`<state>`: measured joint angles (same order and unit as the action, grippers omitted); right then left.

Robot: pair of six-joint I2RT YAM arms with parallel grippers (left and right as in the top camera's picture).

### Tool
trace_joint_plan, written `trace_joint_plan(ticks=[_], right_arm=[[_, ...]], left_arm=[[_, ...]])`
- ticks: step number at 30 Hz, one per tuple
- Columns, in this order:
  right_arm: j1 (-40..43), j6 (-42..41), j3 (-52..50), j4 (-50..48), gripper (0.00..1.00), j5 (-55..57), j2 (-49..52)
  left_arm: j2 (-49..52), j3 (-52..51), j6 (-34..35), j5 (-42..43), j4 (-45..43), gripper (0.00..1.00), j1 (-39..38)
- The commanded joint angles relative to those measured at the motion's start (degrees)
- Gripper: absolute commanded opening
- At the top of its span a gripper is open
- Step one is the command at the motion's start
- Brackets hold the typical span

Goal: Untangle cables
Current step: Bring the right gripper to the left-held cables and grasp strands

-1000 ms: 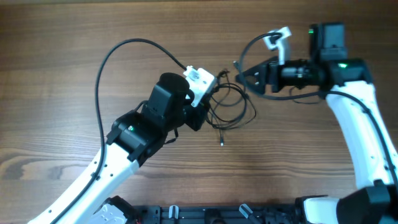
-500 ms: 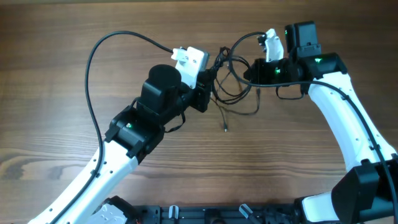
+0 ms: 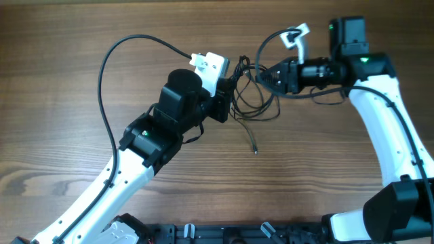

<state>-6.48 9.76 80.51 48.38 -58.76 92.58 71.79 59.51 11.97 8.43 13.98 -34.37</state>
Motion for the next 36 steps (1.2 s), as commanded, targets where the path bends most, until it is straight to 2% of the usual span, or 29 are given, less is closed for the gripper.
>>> trace_joint_plan(ticks=[1, 2, 3, 4, 5, 7, 8, 9, 10, 11, 13, 16, 19, 22, 25, 29, 30, 31, 32, 34, 36], right_arm=[[-2.47, -1.18, -0.52, -1.66, 0.04, 4.63, -0.59], [-2.47, -3.98, -0.52, -2.03, 0.04, 7.48, -0.52], [-2.45, -9.18, -0.52, -2.38, 0.04, 12.35, -0.33], [-2.45, -9.77, -0.52, -2.32, 0.04, 12.59, -0.2], [-2.49, -9.79, -0.52, -2.29, 0.04, 11.96, -0.2], [-2.56, -9.81, -0.52, -2.29, 0.04, 11.54, -0.2], [-2.56, -9.73, -0.52, -2.27, 0.04, 11.54, -0.2], [-2.56, -9.35, -0.52, -2.27, 0.04, 10.97, -0.2], [-2.56, -6.84, -0.52, -2.1, 0.04, 8.37, -0.2], [-2.56, -4.79, -0.52, -1.73, 0.04, 5.66, -0.2], [-2.51, -4.79, -0.52, -1.38, 0.04, 5.29, -0.2], [-2.49, -4.79, -0.52, -0.87, 0.04, 4.44, -0.2], [-2.49, -2.05, -0.52, -0.59, 0.04, 0.31, -0.2], [-2.49, -2.05, -0.52, 1.01, 0.04, 0.35, -0.2], [-2.49, -1.97, -0.52, 1.86, 0.04, 0.13, -0.2], [-2.49, -0.7, -0.52, 2.12, 0.04, -4.37, -0.2], [-2.49, -0.76, -0.52, 2.4, 0.04, -4.61, -0.2], [-2.49, -0.94, -0.52, 2.67, 0.04, -4.55, -0.2], [-2.49, -1.44, -0.52, 2.69, 0.04, -3.98, -0.2], [-2.49, -9.51, -0.52, 2.45, 0.04, 4.24, -0.2], [-2.45, -22.56, -0.52, 3.58, 0.04, 23.15, -0.2]], left_arm=[[-0.2, 0.5, 0.7, 0.9, -0.52, 0.09, 0.26], [-0.39, 0.5, 0.7, 0.9, -0.52, 0.29, 0.26], [-0.96, 0.5, 0.68, 0.87, -0.63, 0.82, 0.28], [-2.08, 0.5, 0.7, 0.9, -1.42, 1.0, 0.74], [-3.02, 0.5, 0.7, 0.9, -2.25, 1.0, 1.07], [-4.11, 0.5, 0.7, 0.87, -3.37, 0.93, 1.4], [-4.17, 0.5, 0.72, 0.92, -3.52, 0.73, 1.38], [-4.07, 0.5, 0.72, 0.9, -3.45, 0.67, 1.38], [-3.8, 0.5, 0.72, 0.87, -3.48, 0.68, 1.4], [-3.39, 0.5, 0.72, 0.11, -3.48, 0.77, 1.4], [-2.56, 0.5, 0.76, -3.08, -3.26, 0.79, 1.4], [-1.14, 0.5, 0.26, -3.45, -1.77, 0.73, 1.4], [3.52, 0.5, 0.04, -3.58, -0.28, 0.73, 1.38], [8.04, 0.5, 0.04, -3.56, -2.69, 0.72, 1.38], [9.6, 0.5, 0.04, -3.56, -2.99, 0.6, 1.38], [10.73, 0.5, 0.07, -3.58, -3.13, 0.6, 1.38], [11.45, 0.5, 0.07, -3.34, -3.1, 0.54, 1.36], [11.8, 0.5, 0.07, -3.13, -3.1, 0.4, 1.36], [11.91, 0.5, 0.04, -3.19, -3.1, 0.04, 1.38], [11.5, 0.5, 0.02, -3.72, -3.89, 0.04, 1.4], [9.42, 0.5, 0.02, -4.33, -4.15, 0.04, 1.4]])
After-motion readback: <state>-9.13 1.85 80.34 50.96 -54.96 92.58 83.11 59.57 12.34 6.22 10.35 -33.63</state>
